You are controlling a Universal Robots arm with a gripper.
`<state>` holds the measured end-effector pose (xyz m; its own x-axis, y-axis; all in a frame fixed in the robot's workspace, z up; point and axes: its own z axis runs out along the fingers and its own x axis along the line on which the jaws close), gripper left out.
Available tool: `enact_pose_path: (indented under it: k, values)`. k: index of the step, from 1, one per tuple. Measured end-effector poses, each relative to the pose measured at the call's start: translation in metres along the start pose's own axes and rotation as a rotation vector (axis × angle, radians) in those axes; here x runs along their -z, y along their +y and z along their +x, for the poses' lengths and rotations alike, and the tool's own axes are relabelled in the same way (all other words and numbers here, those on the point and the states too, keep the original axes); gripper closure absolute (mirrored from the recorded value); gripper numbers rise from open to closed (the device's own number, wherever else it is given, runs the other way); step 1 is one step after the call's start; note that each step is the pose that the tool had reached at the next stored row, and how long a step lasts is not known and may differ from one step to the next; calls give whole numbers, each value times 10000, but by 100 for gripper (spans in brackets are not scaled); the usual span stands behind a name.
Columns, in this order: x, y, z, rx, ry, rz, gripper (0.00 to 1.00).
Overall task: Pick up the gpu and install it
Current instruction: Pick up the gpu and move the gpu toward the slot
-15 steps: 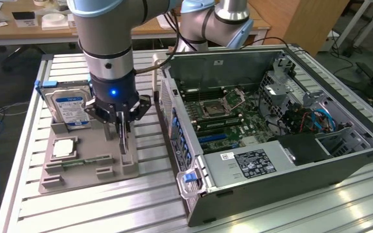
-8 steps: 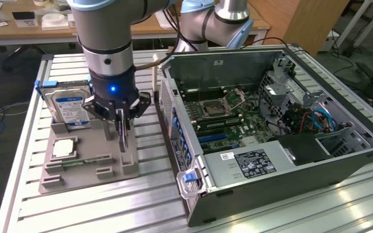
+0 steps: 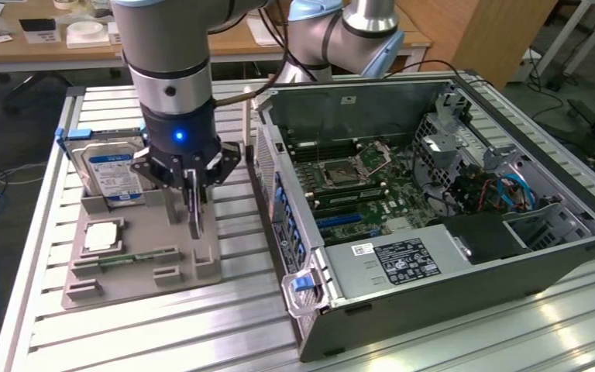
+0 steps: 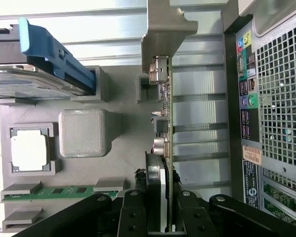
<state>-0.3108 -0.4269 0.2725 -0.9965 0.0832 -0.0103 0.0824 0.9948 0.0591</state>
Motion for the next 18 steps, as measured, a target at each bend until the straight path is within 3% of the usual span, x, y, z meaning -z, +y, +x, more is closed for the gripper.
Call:
enact_pose_path:
  k: [11, 18]
  values:
    - [185, 11, -2, -1, 7, -92, 72]
    - [324, 19, -3, -2, 9, -117, 72]
